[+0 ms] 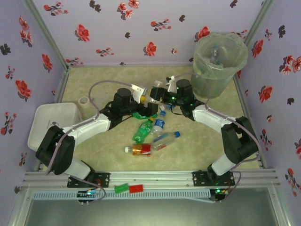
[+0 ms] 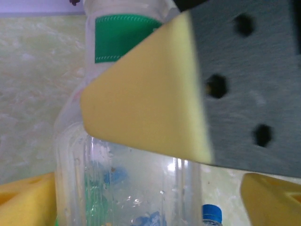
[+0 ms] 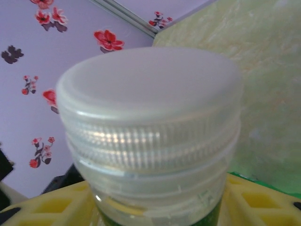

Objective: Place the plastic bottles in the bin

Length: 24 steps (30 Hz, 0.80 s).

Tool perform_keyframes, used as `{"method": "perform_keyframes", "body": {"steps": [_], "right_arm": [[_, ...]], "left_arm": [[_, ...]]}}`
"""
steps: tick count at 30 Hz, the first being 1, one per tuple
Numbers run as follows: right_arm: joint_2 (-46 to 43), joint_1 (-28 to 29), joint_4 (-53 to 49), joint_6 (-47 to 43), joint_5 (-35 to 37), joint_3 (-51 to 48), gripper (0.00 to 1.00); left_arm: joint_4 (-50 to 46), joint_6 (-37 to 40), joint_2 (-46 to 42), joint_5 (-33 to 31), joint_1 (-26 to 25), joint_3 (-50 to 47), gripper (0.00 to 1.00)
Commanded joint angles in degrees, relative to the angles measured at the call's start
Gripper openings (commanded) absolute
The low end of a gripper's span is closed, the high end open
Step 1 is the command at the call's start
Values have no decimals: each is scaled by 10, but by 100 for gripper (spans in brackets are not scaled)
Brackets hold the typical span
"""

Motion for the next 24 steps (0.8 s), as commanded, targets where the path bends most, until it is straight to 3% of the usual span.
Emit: {"method": "perform_keyframes", "body": {"steps": [1,6,9,15,24], "right_arm": [[-10,0,-45,-45,26,26,47],[10,-19,-205,-124,70,147,45],[17,-42,-217,-131,69,184,48],[33,-130,-255,-104,39,283,45],[-3,-250,-313,-128,88,381,44]], "left_arm": [[42,-7,-25,-14,-4,-20,100],[68,-7,-27,-48,0,-22,100],[69,-13,-39,-66,2,-27,100],[66,-36,-6,-68,20,-4,100],[68,-98,15,-70,32,-32,100]]}}
